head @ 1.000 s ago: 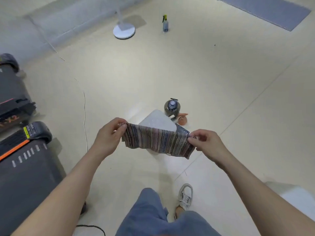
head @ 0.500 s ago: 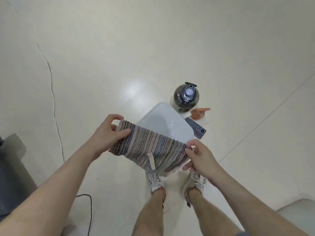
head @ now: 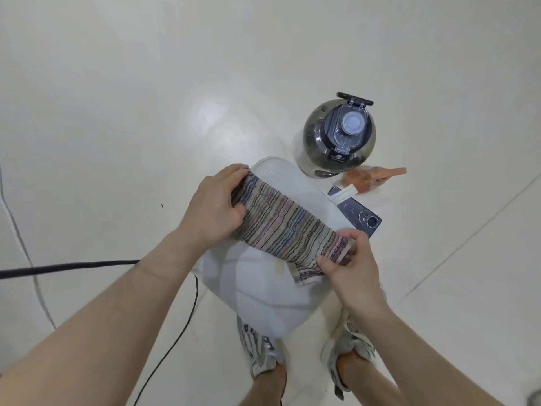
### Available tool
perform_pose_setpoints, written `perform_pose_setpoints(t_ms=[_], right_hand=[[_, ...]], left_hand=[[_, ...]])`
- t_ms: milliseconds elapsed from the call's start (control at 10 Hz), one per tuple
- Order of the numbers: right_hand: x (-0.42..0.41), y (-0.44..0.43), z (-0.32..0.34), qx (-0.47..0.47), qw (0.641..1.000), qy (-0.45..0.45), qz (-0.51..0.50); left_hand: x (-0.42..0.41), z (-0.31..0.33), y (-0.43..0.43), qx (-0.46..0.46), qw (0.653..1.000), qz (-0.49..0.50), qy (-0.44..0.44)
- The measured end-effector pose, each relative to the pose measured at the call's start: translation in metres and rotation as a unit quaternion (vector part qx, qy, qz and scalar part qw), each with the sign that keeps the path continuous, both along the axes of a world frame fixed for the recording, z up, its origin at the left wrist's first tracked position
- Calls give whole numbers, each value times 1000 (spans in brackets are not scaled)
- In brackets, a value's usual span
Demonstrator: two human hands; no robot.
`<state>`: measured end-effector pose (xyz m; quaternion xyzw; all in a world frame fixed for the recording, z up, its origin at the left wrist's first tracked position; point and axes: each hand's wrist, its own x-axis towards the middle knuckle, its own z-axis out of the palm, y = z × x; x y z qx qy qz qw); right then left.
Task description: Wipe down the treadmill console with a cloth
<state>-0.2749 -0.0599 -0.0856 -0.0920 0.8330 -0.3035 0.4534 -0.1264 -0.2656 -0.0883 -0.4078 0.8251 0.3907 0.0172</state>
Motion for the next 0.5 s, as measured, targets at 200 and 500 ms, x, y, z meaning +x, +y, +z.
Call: perform_pose_setpoints(t_ms=[200,500], right_hand=[[3,14,6,-6,999,-32,4],[9,17,5,85,990,24,110]], left_hand=[[16,5,11,11,999,-2,-52],[31,3,8,9,982,69,-175]])
